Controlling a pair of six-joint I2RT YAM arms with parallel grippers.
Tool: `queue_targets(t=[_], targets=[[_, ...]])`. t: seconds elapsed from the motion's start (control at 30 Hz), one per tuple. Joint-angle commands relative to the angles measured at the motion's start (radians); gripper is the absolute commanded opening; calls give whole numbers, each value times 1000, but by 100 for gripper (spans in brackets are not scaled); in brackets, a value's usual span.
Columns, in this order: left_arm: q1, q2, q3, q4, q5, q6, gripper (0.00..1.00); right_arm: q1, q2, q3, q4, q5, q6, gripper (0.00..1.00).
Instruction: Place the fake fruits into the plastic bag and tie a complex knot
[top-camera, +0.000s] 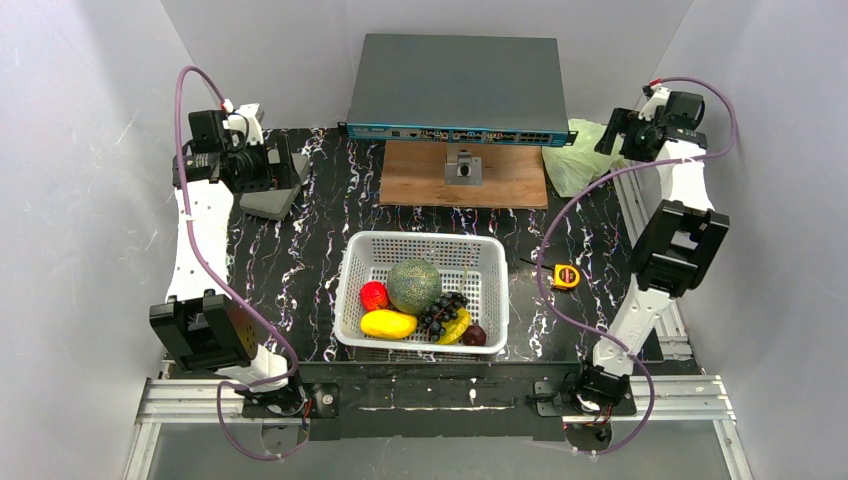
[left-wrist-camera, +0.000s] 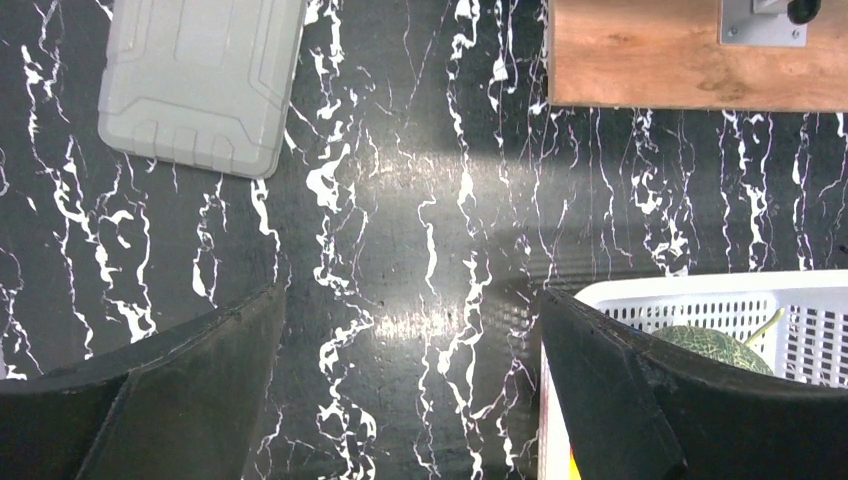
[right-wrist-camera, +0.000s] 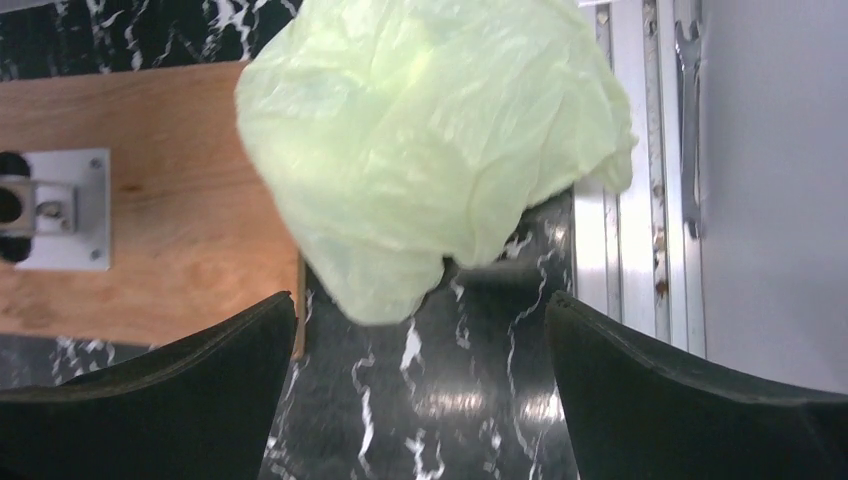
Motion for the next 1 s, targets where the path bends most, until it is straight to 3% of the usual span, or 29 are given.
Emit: queue_targets(t=[0.0,0.3,0.43,0.5,0.6,0.73,0.97], targets=[[-1,-10,23,-78,18,23,100,21,110,133,130,42,17,100],[-2,-7,27,-120,3,27,100,63,382,323,167,132,99,100],[-4,16,68,-146,-6,29,99,86,474,444,69,190,68,100],[-3,24,78,-149,-15,27,99,84,472,452,63,234,74,88],[-3,32,104,-153,-2,32,99,78,438,443,55,260,57,47],[-3,38,130,-141,15,30,100,72,362,424,-48,180,-7,2],[-3,34,164,-118,127,46,99,19,-70,-45,13,1,43,1]])
